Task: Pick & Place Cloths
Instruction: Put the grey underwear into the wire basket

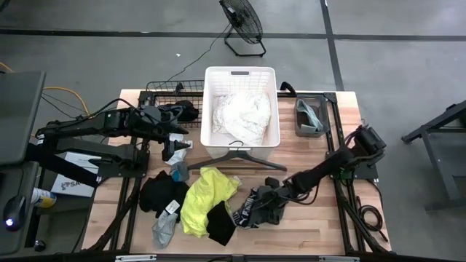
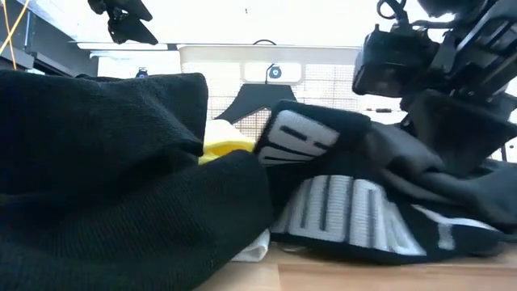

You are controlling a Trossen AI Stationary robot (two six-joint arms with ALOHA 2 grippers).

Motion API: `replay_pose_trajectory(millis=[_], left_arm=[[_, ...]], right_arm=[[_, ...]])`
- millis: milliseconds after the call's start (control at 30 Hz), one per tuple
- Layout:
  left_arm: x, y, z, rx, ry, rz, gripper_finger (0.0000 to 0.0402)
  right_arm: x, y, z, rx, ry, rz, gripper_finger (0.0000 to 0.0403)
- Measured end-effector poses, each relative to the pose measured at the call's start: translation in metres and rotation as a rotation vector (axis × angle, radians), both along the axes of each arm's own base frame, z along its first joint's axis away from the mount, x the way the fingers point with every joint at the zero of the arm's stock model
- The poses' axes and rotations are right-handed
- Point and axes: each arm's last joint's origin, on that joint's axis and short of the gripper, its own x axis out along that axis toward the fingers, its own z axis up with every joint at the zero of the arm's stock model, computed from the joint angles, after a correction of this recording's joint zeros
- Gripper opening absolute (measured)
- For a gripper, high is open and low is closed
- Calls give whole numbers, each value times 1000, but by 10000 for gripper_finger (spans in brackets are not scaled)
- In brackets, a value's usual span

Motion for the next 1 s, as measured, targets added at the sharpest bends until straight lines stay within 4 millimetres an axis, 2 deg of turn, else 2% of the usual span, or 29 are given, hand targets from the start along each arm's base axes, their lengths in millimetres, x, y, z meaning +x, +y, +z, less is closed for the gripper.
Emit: replay_pose_trajectory(millis=[233, 600, 800, 1000], left_arm=[[0, 0, 0, 0, -2, 0, 269], [2, 0, 4, 3, -44, -2, 269], [4, 0, 7, 0, -88, -16, 269], [8, -2, 15, -18, -182, -102, 269]], right_arm=[[-7, -1, 28, 62, -32, -97, 22], [-12, 10, 106, -34, -368, -101, 21], [-16, 9, 135, -137, -564, -125, 21], [-14, 8, 160, -251, -777, -164, 21]])
